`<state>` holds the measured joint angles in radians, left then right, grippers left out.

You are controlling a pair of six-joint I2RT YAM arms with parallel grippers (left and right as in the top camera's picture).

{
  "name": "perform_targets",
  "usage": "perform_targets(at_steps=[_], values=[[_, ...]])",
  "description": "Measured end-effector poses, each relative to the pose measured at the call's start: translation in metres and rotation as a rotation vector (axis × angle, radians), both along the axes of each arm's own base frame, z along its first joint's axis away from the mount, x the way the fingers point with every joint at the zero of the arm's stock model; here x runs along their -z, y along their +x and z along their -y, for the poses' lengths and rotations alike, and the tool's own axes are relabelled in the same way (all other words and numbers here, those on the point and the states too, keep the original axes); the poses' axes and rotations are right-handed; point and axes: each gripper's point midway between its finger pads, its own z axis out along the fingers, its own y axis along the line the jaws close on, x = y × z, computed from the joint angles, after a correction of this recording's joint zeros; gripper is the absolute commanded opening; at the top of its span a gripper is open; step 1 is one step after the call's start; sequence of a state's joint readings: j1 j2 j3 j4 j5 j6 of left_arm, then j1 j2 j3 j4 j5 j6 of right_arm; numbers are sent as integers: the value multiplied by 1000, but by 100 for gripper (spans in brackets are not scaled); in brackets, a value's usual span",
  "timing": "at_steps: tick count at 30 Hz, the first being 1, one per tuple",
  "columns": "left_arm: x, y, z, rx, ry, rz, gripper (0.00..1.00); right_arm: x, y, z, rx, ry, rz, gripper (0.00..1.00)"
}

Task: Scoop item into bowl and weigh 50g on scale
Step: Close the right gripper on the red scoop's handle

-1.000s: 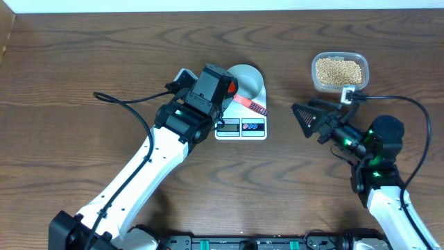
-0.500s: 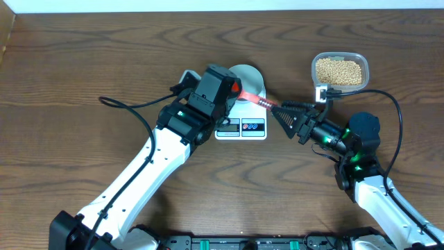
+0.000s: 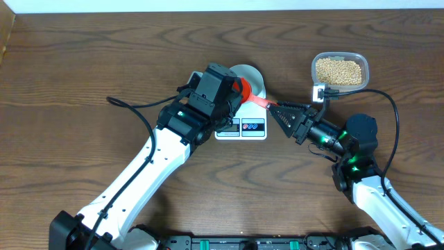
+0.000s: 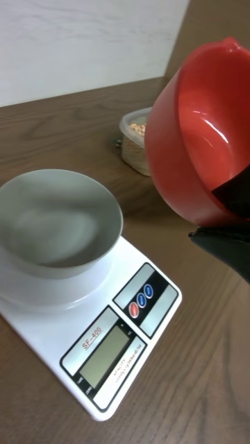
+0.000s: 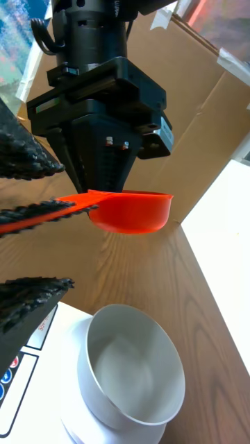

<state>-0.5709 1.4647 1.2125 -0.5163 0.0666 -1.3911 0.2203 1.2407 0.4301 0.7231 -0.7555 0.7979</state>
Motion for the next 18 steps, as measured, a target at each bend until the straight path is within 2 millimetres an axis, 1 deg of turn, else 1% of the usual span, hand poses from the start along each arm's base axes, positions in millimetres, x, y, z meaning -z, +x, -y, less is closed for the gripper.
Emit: perform_targets(at_steps=[7, 14, 18], values=[[0, -4, 6, 52, -8, -4, 7, -3, -1, -1, -8, 12, 3, 38], [0, -5, 8, 68, -9, -4, 7, -5, -8, -12, -46, 20, 5, 29], [0, -6, 8, 82, -5, 0, 7, -5, -9, -13, -50, 21, 4, 25]])
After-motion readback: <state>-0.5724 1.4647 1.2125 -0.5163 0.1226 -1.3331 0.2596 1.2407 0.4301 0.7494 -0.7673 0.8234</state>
